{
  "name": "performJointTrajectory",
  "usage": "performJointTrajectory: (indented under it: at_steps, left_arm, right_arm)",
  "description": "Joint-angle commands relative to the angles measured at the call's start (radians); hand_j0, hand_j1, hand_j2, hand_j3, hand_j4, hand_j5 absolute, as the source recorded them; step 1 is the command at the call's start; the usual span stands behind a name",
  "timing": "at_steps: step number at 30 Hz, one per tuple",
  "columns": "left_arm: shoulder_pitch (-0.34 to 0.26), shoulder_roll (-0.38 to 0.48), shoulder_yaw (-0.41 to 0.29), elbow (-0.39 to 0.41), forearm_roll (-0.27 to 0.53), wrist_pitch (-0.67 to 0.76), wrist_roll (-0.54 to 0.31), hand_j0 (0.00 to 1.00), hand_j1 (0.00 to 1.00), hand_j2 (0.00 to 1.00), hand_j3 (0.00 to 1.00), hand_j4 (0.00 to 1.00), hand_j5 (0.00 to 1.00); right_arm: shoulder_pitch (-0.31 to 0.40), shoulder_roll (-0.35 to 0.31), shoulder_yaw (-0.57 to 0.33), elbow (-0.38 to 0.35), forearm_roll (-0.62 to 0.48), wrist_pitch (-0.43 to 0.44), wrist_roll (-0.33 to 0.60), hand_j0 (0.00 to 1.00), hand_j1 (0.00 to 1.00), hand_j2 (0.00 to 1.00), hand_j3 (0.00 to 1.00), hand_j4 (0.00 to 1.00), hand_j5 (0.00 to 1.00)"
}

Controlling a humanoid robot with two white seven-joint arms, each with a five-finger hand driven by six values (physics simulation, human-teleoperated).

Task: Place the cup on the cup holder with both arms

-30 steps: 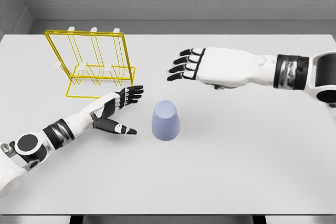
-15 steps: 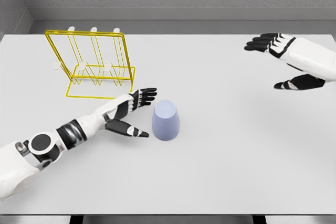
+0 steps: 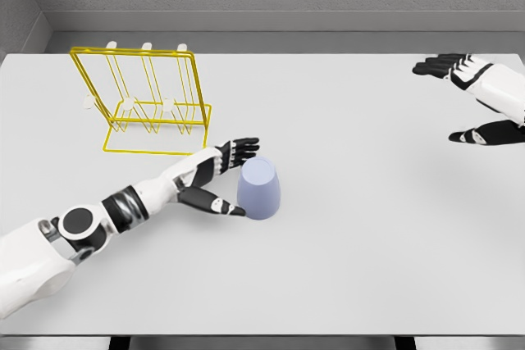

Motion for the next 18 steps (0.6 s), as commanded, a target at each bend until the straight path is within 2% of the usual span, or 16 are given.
performJointTrajectory:
  at_steps: [1, 18]
  left_arm:
    - [0.0, -0.01, 0.0, 0.001, 0.003, 0.001, 0.0, 1.0, 1.0, 1.0, 1.0, 1.0, 1.0]
    - [-0.008, -0.056, -0.021, 0.037, 0.002, 0.002, 0.002, 1.0, 1.0, 1.0, 1.0, 1.0, 1.0]
  right_arm:
    - [0.0, 0.005, -0.002, 0.001, -0.006, 0.003, -0.001, 1.0, 1.0, 1.0, 1.0, 1.0, 1.0]
    - [0.011, 0.005, -0.002, 0.001, -0.008, 0.003, -0.001, 1.0, 1.0, 1.0, 1.0, 1.0, 1.0]
